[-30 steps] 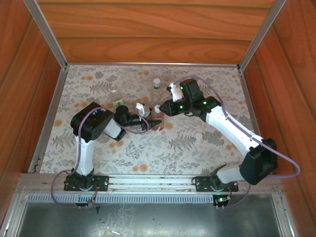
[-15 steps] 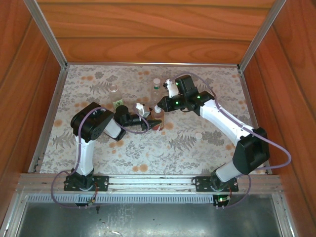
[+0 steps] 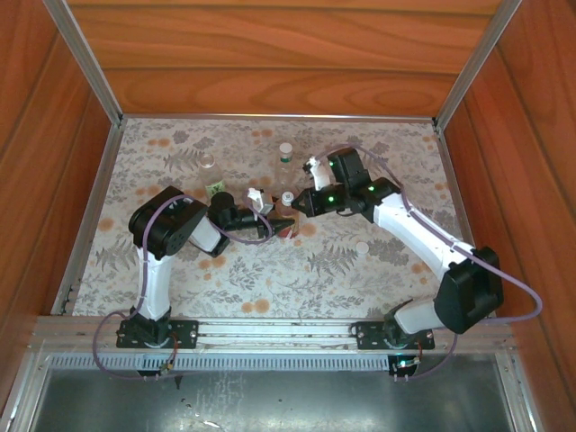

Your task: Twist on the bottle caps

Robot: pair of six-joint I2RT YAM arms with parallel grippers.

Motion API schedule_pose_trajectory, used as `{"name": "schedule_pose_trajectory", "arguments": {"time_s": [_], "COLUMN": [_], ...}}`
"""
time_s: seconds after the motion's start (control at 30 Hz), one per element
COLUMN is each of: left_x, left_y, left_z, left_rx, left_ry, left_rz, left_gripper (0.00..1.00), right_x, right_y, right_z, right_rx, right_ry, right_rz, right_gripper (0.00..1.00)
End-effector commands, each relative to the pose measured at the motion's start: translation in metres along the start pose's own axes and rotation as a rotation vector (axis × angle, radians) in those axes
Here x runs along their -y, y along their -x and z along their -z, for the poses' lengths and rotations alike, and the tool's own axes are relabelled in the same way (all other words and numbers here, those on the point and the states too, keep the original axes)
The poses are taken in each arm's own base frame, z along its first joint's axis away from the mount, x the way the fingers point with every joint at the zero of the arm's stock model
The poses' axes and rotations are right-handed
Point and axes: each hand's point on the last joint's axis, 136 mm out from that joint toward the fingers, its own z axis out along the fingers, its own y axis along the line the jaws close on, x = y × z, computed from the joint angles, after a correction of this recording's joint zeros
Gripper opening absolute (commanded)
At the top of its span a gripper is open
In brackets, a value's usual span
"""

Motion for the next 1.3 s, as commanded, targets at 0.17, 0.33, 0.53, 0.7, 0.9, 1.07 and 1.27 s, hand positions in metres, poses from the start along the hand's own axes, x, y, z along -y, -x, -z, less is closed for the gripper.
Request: {"name": "schedule_pose_trajectory", "arguments": {"time_s": [0.17,0.33,0.53,0.7,0.9,1.07,1.27], "left_x": [0.005,0.006,0.007,0.006,0.005,0.005,0.005], "left_y": [-0.016,-0.016,-0.016,-0.017,-0.015,-0.008,0.005], "left_z": [0.002,0.002,0.003,0.004,0.003,0.004,0.016], "left_rx": [-0.045,-0.047,-0.048,-0.049,-0.045,-0.036,-0.079], "left_ry": [-0.015,-0.016,-0.015,-0.01,-0.012,0.01,0.197], "left_rz": [0.066,0.065,0.062,0.058,0.055,0.034,-0.197], "left_gripper": [0.61,0.61,0.61,0.61,0.61,0.61,0.61], "right_x": [0.006,0.018,0.018,0.01,-0.009,-0.014,-0.017], "right_y": [0.017,0.04,0.044,0.019,-0.018,-0.014,-0.003], "right_z": [0.014,0.007,-0.009,-0.008,0.0,0.015,0.045], "right_rx": [0.094,0.115,0.06,-0.006,-0.052,-0.007,0.055], "right_ry": [-0.088,-0.124,-0.084,-0.022,0.053,0.027,-0.09], "right_rz": [0.01,0.01,0.003,-0.018,-0.005,0.059,0.322], "right_gripper": [0.18,0.26,0.18,0.11,0.11,0.18,0.48]}}
